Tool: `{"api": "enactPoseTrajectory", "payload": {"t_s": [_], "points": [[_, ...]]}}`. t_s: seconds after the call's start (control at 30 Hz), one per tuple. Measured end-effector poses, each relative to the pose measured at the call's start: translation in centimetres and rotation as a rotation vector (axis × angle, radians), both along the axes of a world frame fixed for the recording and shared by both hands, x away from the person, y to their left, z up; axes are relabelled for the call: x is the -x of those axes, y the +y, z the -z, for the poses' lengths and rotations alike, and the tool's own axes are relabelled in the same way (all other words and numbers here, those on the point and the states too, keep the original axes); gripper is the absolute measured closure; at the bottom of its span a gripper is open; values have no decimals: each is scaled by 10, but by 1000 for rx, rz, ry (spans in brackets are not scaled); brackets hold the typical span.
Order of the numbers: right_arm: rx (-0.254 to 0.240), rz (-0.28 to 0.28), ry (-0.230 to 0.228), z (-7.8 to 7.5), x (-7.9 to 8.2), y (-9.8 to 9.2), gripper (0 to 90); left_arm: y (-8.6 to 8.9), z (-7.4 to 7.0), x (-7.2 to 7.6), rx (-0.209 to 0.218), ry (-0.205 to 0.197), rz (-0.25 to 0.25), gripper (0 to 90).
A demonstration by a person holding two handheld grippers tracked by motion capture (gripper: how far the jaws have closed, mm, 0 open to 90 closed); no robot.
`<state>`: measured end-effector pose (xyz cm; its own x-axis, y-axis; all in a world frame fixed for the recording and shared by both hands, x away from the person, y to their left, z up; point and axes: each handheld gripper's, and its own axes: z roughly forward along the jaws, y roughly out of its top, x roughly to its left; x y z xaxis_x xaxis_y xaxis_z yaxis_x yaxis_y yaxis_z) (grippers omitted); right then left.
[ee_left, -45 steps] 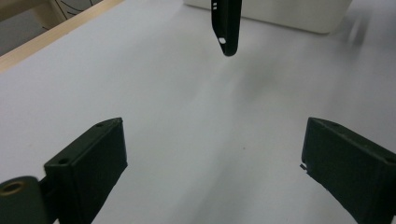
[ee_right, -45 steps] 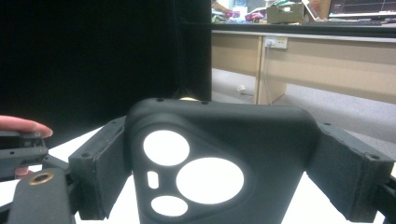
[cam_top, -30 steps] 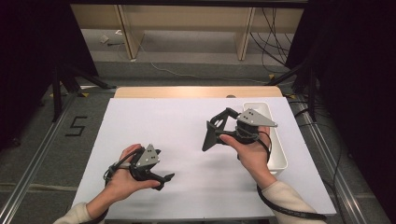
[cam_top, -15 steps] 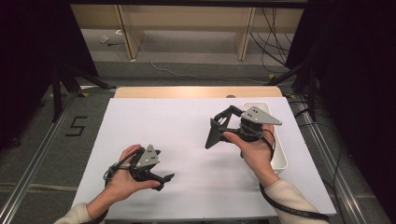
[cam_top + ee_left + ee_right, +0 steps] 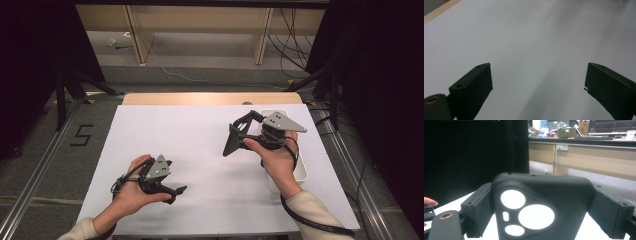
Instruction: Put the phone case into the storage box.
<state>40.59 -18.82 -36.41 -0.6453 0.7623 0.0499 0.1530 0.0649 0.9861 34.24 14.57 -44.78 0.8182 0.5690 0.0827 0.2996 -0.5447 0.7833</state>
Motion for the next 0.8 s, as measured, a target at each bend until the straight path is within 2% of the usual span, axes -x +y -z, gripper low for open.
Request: {"api": "enactPoseTrajectory", "payload": {"t_s": [0.8], "points": [[-21,61,-21,-11,-5,-21,146,0,0,-1,6,0,-4,73]]}}
